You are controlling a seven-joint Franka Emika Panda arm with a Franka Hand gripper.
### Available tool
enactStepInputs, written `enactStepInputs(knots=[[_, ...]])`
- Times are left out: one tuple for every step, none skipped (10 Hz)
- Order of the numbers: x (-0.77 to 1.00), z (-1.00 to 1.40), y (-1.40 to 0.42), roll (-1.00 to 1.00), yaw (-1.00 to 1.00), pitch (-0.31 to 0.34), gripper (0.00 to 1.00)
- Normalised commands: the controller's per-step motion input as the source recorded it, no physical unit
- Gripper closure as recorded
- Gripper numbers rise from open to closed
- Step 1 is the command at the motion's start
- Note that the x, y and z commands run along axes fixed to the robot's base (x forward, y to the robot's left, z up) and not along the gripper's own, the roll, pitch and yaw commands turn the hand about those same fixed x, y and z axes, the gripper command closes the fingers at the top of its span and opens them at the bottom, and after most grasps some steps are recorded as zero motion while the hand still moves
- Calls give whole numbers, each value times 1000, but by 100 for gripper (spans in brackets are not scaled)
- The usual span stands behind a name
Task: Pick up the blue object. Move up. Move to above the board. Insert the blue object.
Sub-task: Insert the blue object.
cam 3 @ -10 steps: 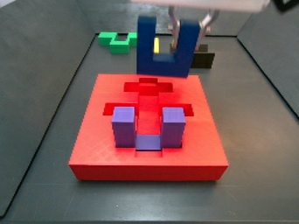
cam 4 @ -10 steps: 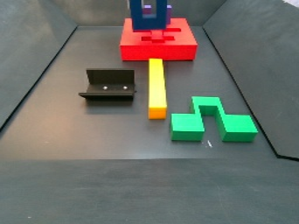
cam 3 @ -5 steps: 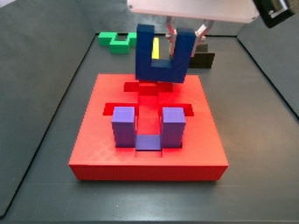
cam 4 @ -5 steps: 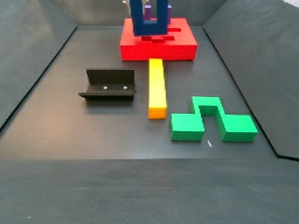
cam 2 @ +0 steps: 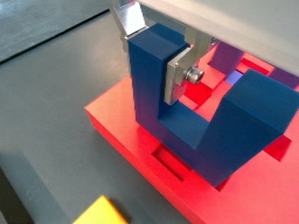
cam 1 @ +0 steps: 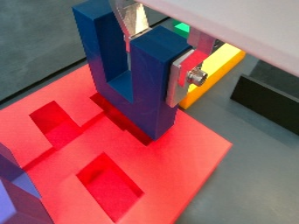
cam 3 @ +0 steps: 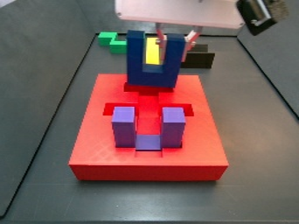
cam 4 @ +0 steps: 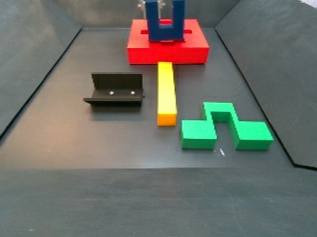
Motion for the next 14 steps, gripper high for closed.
enactStepInputs(knots=[[-406, 0, -46, -167, 0, -434, 100], [-340, 0, -57, -189, 0, -459, 100], [-237, 0, -26, -133, 29, -369, 100], [-3, 0, -29, -43, 40, -254, 100], [257, 0, -77, 31, 63, -26, 100], [469, 0, -17, 66, 94, 29, 100], [443, 0, 0, 96, 86, 83, 100], [309, 0, 0, 159, 77, 151, 100], [134, 0, 0, 297, 51, 227, 100], [0, 0, 0, 353, 9, 244, 100], [-34, 0, -83, 233, 0, 161, 100], [-43, 0, -89, 134, 0, 73, 100], [0, 0, -100, 56, 34, 0, 100], [0, -51, -71, 54, 80, 0, 100]])
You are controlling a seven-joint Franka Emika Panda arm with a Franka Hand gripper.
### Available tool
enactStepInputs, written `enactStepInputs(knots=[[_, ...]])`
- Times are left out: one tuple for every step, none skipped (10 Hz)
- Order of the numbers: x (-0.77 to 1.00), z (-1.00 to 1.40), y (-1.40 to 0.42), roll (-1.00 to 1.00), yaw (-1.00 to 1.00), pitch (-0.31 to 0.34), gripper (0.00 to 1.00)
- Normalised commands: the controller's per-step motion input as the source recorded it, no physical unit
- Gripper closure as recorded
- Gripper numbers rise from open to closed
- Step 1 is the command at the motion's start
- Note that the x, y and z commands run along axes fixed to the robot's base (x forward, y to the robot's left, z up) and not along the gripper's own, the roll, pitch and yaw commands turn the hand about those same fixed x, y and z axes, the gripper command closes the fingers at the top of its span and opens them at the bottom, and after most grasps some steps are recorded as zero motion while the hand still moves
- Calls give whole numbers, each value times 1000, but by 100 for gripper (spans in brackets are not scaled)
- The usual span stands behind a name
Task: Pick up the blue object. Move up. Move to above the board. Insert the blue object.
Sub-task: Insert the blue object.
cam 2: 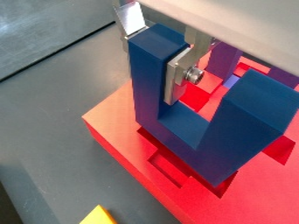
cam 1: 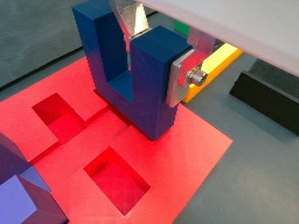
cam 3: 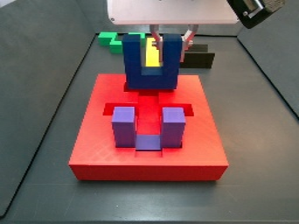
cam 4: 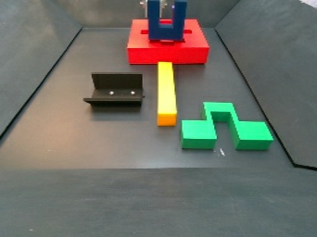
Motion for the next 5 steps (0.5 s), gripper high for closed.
enactStepInputs(knots=[[0, -77, 0, 121, 86, 16, 100], [0, -106, 0, 181, 31, 64, 100], [0, -146, 0, 181, 29, 67, 100], [0, -117, 14, 136, 34, 56, 100], [0, -54, 0, 99, 0, 51, 100]])
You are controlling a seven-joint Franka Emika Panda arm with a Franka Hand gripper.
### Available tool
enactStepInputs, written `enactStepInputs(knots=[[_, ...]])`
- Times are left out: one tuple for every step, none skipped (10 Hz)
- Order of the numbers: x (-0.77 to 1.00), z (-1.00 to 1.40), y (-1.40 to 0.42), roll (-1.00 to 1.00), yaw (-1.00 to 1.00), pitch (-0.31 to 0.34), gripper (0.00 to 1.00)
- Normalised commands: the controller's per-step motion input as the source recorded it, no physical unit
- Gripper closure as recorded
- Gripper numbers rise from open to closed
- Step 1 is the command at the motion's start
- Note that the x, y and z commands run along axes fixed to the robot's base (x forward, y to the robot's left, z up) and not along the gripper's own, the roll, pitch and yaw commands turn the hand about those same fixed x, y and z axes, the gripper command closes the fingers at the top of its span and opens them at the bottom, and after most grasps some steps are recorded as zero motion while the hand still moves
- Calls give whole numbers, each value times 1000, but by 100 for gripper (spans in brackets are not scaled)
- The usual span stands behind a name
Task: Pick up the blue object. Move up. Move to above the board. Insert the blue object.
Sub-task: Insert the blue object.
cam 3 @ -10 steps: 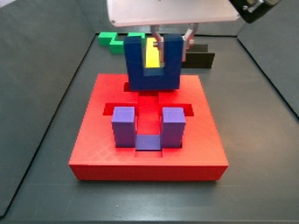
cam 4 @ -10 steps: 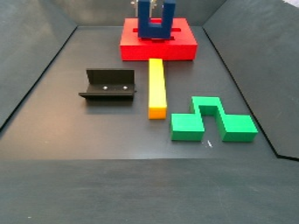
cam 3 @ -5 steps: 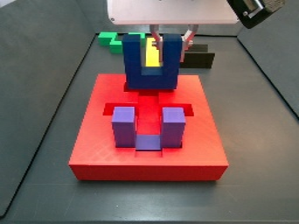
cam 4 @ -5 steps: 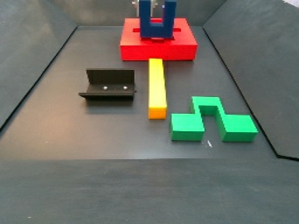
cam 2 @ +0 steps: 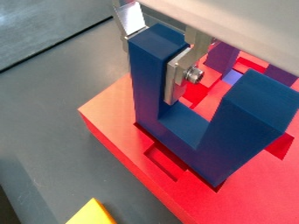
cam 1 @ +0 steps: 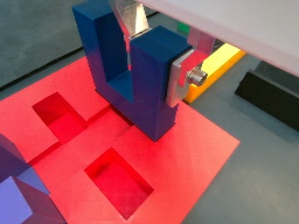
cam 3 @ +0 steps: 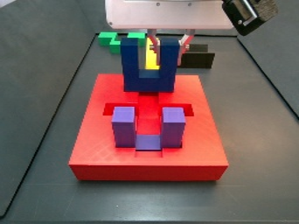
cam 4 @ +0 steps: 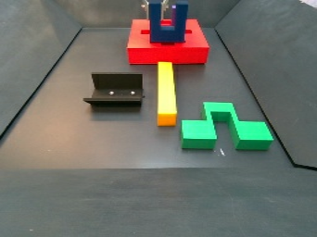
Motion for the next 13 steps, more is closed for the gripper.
enactStepInputs(knots=[[0, -6, 23, 89, 0, 71, 100], [0, 0, 100, 20, 66, 51, 100], [0, 0, 57, 0, 106, 20, 100], [0, 0, 11, 16, 100, 9, 100], [0, -14, 0, 23, 74, 0, 100], [0, -89, 0, 54, 34, 0, 100], [0, -197, -63, 74, 0, 0, 100], [14, -314, -77, 97, 0, 0, 100], [6, -297, -46, 76, 0, 0, 100], [63, -309, -43, 74, 0, 0, 100], [126, -420, 0, 99, 0, 0, 100], [214, -531, 0, 147, 0, 0, 100], [240, -597, 0, 181, 0, 0, 100]])
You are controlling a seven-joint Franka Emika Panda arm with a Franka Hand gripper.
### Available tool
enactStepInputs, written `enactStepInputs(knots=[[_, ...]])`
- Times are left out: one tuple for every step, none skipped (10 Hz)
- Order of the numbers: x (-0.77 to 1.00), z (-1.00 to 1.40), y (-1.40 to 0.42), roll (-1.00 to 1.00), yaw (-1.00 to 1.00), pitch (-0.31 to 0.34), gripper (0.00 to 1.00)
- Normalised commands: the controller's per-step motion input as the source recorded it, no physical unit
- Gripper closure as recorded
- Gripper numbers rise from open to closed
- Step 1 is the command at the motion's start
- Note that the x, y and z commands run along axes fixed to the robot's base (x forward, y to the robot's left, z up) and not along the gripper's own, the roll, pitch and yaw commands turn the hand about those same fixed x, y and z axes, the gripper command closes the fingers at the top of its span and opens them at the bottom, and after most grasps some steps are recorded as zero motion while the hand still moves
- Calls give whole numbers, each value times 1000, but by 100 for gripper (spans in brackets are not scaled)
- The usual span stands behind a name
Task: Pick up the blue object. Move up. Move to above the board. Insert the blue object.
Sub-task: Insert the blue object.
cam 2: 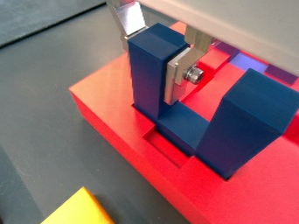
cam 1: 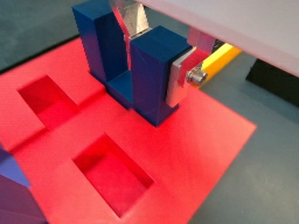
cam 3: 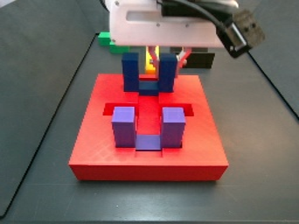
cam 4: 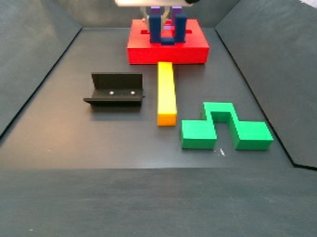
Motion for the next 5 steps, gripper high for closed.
enactStepInputs(knots=[[226, -594, 0, 193, 0, 0, 100], [206, -509, 0, 210, 0, 11, 100], [0, 0, 0, 0, 0, -16, 100], [0, 0, -3, 10, 0, 0, 100], [0, 0, 0, 0, 0, 0, 100]])
